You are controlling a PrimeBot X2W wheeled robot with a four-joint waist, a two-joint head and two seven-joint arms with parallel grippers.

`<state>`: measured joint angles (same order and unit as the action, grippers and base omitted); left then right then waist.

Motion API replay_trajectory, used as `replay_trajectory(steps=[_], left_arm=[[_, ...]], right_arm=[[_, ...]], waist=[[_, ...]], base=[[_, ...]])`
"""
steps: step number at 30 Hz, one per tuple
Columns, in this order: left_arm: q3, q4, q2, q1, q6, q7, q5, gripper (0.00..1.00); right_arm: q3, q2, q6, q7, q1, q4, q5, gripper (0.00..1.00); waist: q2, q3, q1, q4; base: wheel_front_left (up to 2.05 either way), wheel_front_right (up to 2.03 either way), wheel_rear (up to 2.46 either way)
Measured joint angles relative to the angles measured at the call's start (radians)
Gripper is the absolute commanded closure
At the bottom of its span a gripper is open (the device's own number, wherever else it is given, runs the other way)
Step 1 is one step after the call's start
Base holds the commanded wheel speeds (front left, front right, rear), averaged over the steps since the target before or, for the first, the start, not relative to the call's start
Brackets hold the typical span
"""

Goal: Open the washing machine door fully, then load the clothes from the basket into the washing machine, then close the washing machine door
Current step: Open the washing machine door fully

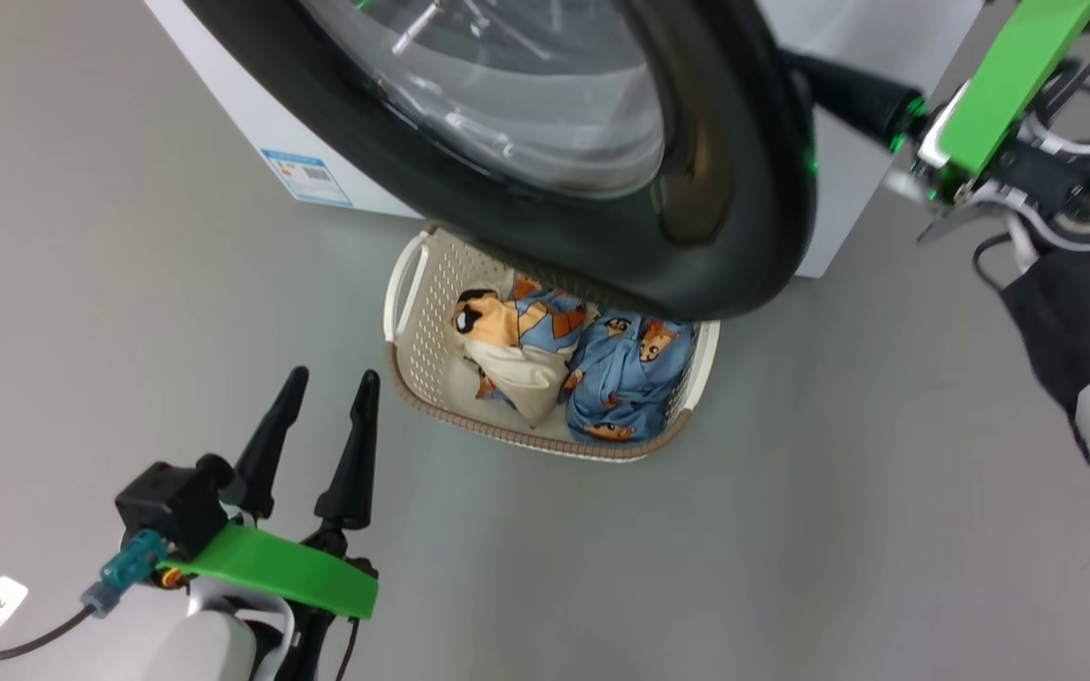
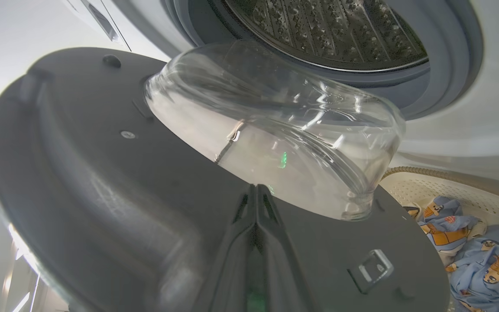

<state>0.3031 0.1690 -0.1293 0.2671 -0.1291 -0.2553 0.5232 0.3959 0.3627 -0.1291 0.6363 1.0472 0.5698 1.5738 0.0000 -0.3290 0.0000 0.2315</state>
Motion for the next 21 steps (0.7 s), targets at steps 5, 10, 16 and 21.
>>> replay_trajectory(steps=[5,10,16,21], left_arm=[[-0.008,0.001,0.0,-0.024,0.0,0.0,-0.008,0.0],[-0.013,0.005,-0.001,-0.061,0.0,0.0,-0.011,0.0],[-0.019,0.005,-0.002,-0.102,0.0,0.0,-0.018,0.0],[-0.021,0.005,-0.002,-0.122,0.0,0.0,-0.019,0.0]], right_arm=[[0.018,-0.008,0.0,0.022,-0.059,-0.035,0.001,1.0],[0.028,-0.019,0.0,0.037,-0.127,-0.074,0.007,1.0],[0.046,-0.03,0.0,0.053,-0.201,-0.123,0.011,1.0],[0.054,-0.044,0.0,0.066,-0.247,-0.155,0.012,1.0]], waist=[[0.0,0.037,0.0,0.002],[0.0,0.08,0.0,0.005],[0.0,0.131,0.0,0.009],[0.0,0.162,0.0,0.015]], base=[[0.0,0.0,0.0],[0.0,0.0,0.0],[0.0,0.0,0.0],[0.0,0.0,0.0]])
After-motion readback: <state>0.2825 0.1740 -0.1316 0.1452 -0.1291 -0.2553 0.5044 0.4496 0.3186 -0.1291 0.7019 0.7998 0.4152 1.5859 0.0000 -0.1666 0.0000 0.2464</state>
